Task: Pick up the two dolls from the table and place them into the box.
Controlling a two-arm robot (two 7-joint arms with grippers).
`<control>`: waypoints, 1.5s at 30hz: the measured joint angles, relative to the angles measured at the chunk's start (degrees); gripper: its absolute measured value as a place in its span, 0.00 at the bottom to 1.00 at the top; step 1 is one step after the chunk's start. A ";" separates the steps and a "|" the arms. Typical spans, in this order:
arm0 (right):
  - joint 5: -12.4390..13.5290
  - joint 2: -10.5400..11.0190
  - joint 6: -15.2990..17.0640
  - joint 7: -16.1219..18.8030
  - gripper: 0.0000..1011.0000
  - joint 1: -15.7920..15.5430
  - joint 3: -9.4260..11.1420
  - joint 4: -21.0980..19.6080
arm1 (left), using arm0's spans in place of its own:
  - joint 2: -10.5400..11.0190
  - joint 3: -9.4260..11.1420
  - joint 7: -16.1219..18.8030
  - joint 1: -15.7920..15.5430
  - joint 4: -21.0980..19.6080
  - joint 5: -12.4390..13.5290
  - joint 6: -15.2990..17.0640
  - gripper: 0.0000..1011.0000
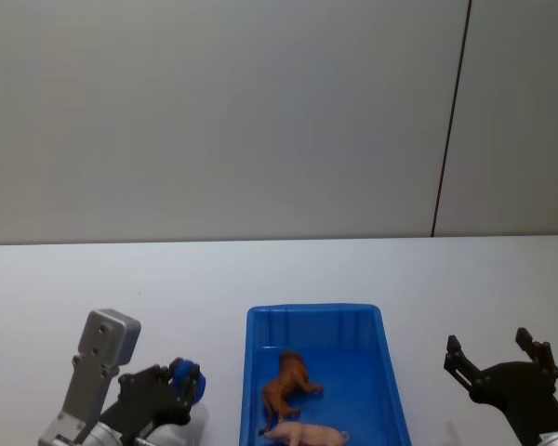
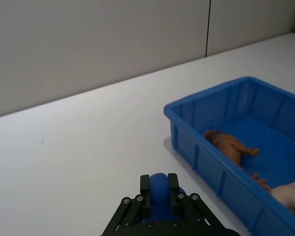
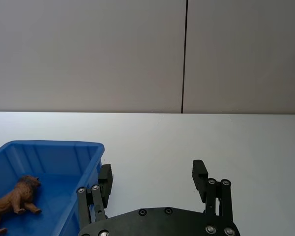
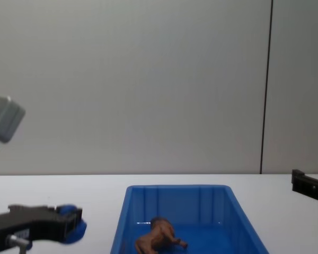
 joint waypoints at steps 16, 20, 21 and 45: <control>0.00 0.00 0.00 0.00 0.99 0.00 0.00 0.00 | 0.09 -0.99 -6.65 -1.97 -3.34 1.49 -6.52 0.12; 0.00 0.00 0.00 0.00 0.99 0.00 0.00 0.00 | -0.36 -1.02 -9.87 -3.05 -3.51 1.53 -7.78 0.11; 0.00 0.00 0.00 0.00 0.99 0.00 0.00 0.00 | -0.56 -1.02 -10.98 -3.45 -3.51 1.53 -8.15 0.10; 0.00 0.00 0.00 0.00 0.99 0.00 0.00 0.00 | -6.05 1.05 -30.36 -11.23 1.46 -0.22 -11.45 0.55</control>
